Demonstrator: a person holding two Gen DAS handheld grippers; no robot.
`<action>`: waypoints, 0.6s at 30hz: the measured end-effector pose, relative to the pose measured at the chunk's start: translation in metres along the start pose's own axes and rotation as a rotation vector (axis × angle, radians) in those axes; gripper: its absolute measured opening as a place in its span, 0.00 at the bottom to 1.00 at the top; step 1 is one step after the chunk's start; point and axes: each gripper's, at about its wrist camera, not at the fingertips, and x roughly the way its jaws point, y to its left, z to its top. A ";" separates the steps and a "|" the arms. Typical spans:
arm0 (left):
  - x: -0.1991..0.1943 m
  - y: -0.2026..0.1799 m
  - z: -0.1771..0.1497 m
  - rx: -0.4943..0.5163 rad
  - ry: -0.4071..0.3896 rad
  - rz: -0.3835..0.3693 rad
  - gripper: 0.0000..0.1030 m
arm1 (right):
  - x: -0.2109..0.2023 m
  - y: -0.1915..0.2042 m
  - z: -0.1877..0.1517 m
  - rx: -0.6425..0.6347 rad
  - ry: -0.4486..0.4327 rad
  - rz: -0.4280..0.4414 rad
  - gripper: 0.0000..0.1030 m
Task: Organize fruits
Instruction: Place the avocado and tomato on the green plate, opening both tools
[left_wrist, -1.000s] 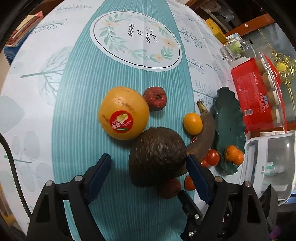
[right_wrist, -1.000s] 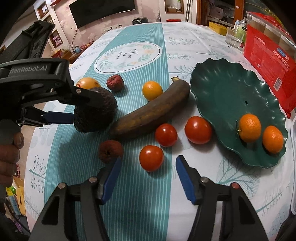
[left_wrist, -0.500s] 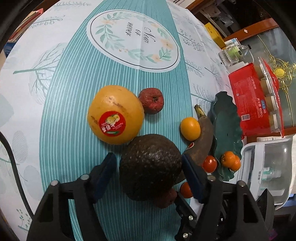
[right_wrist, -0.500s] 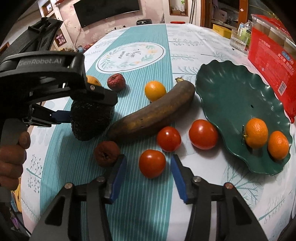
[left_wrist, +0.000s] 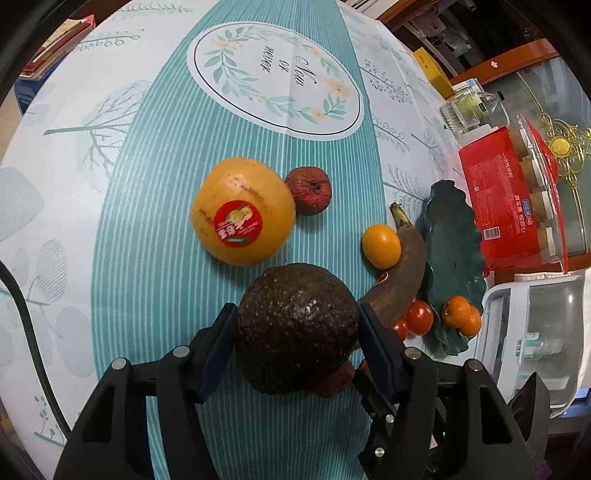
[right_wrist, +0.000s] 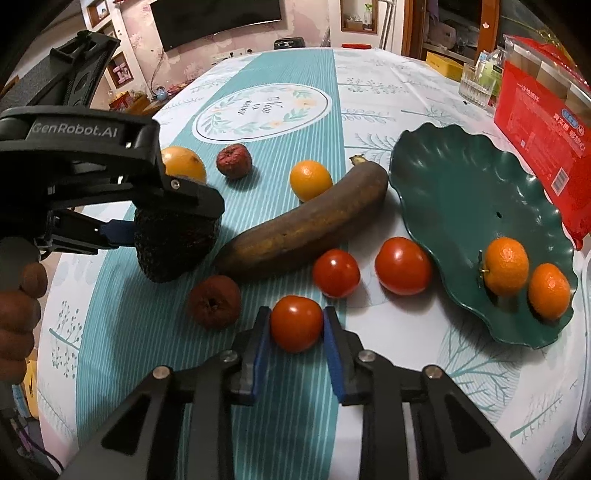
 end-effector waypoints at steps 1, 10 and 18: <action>-0.003 0.000 -0.002 0.000 -0.004 0.005 0.61 | -0.002 0.001 0.000 -0.006 -0.006 0.003 0.26; -0.038 -0.015 -0.016 0.019 -0.031 0.029 0.61 | -0.025 0.002 -0.002 -0.046 -0.046 0.009 0.26; -0.056 -0.040 -0.029 0.042 -0.041 0.042 0.61 | -0.050 -0.015 0.001 -0.099 -0.086 -0.004 0.26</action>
